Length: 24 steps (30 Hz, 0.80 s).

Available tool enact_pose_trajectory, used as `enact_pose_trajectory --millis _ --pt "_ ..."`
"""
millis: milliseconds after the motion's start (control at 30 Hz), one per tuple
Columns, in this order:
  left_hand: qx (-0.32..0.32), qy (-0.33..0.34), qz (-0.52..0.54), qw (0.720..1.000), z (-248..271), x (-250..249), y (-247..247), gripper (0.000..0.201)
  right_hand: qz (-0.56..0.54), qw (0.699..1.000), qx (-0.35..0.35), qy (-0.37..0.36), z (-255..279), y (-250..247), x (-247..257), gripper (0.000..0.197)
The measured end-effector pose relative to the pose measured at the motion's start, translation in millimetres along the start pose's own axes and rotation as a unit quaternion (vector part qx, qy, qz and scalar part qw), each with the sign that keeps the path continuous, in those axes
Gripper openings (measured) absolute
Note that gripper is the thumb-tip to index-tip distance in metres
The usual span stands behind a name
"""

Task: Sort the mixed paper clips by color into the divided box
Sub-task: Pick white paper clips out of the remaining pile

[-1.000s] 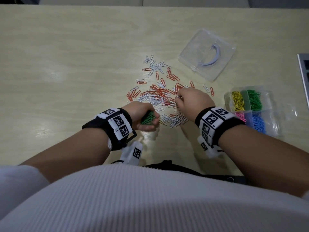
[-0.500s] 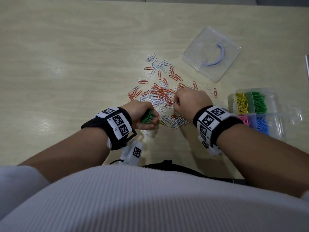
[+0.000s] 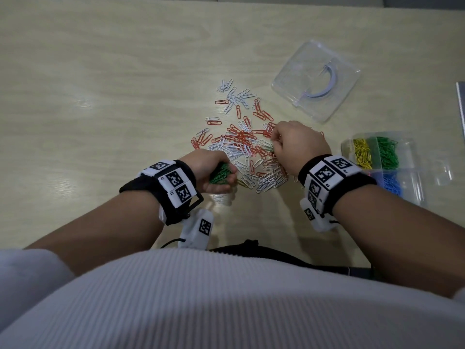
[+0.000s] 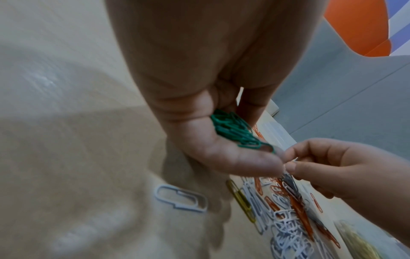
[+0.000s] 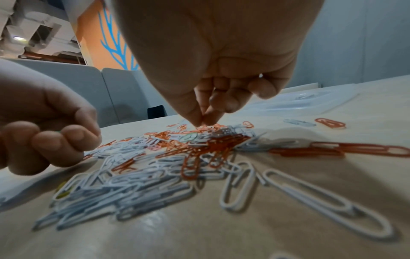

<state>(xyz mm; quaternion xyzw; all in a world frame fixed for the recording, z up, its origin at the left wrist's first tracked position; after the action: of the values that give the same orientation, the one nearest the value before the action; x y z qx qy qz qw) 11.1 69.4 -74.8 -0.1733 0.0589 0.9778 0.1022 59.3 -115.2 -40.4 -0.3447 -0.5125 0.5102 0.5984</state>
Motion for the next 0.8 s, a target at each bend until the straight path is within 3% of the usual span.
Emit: enact_pose_trajectory --millis 100,367,600,667,800 --pt "0.001 0.0 -0.006 1.0 2.0 0.2 0.6 0.026 0.01 1.0 0.009 -0.007 1.7 3.3 1.8 0.006" --pt "0.003 0.007 -0.011 1.0 5.8 -1.5 3.9 0.024 0.068 0.997 0.03 -0.031 1.4 10.3 7.7 0.019" --pt "0.008 0.002 0.005 1.0 2.4 -5.7 10.6 0.026 0.038 0.998 -0.024 -0.051 12.4 -5.4 14.6 0.017" --pt "0.012 0.004 0.005 1.0 1.2 -7.5 15.7 0.028 -0.011 0.996 -0.042 -0.076 21.1 -13.8 25.3 0.014" --pt "0.02 0.026 0.009 0.999 -0.4 -11.5 30.0 0.02 -0.015 0.985 -0.001 -0.174 41.0 -10.9 61.3 0.02"
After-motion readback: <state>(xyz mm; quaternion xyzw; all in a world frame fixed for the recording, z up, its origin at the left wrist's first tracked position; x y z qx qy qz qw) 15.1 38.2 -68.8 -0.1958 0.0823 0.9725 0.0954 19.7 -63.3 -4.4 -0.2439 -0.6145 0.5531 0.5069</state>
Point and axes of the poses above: each hand's wrist, its own z-axis away from the middle knuckle, its own y-axis out of the palm, x = y × z, the point moved 7 cm from there along -z, towards the middle knuckle, and after that the axes turned 3 degrees about -y, right-handed, at the moved point
